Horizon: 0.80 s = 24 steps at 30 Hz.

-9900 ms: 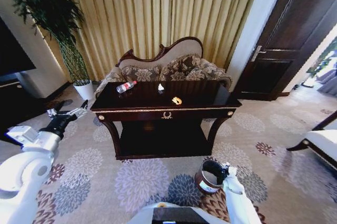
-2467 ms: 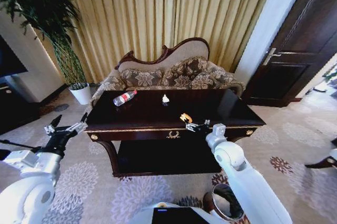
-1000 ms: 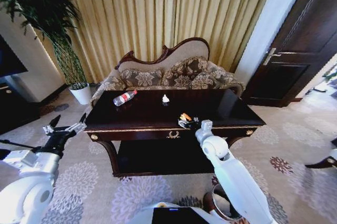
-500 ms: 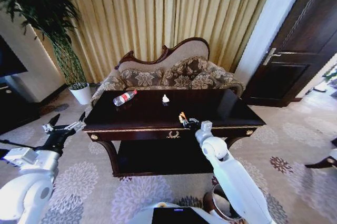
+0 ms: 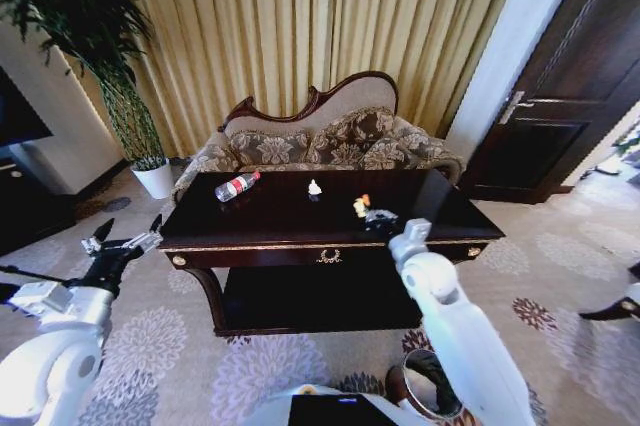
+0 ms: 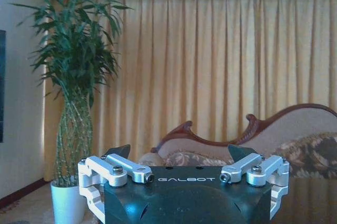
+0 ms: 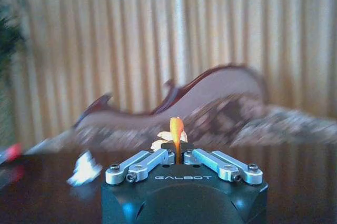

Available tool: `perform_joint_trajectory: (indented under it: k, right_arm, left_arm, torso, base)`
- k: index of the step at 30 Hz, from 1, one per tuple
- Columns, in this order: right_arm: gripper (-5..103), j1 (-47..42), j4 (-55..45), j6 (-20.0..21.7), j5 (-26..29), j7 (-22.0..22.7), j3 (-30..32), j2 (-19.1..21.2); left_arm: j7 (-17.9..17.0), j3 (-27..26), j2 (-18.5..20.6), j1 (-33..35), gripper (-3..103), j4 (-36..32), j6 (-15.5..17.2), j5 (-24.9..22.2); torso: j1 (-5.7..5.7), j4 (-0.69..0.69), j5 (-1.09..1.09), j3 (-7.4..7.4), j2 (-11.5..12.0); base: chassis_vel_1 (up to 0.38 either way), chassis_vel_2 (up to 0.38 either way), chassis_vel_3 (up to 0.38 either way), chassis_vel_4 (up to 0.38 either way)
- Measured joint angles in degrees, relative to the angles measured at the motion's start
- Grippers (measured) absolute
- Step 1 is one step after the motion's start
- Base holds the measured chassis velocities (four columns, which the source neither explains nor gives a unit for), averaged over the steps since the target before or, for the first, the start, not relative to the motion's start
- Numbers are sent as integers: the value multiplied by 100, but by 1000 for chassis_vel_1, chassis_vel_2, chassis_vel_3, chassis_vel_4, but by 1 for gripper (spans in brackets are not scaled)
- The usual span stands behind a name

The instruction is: Move to the front of the table and place the trash on the table into the trash bin.

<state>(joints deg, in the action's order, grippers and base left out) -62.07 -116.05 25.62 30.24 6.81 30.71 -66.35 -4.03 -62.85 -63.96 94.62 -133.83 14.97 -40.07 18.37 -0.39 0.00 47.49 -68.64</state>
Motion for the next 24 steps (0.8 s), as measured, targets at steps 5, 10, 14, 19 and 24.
perform_joint_trajectory:
  k: [5, 10, 14, 19, 24]
  right_arm:
    - [3, -153, -33, -315, -31, 0, 544, 41]
    - [3, -437, -248, -596, -109, 0, 579, 23]
    - [3, -454, -327, -601, -98, 0, 549, 27]
    - [3, -500, -403, -601, -87, 0, 550, 76]
    - [3, -605, -475, -602, -64, 0, 601, 110]
  left_arm:
    - [-36, -80, -20, -40, 100, 74, -6, -66]
    - [-24, -55, -45, -54, 100, 87, -44, -67]
    - [-18, -54, -30, -56, 100, 87, -47, -78]
    - [-9, -71, 3, -60, 100, 96, -68, -103]
    - [-1, -69, 13, -72, 100, 99, -70, -111]
  torso:
    - [0, 2, 0, 0, 0]
    - [-1, 2, 0, 0, 0]
    - [0, 2, 0, 0, 0]
    - [0, 2, -1, 0, 0]
    - [0, 2, -1, 0, 0]
  base:
    - [0, 0, 0, 0]
    - [0, 0, 0, 0]
    - [0, 0, 0, 0]
    - [0, 0, 0, 0]
    - [0, 0, 0, 0]
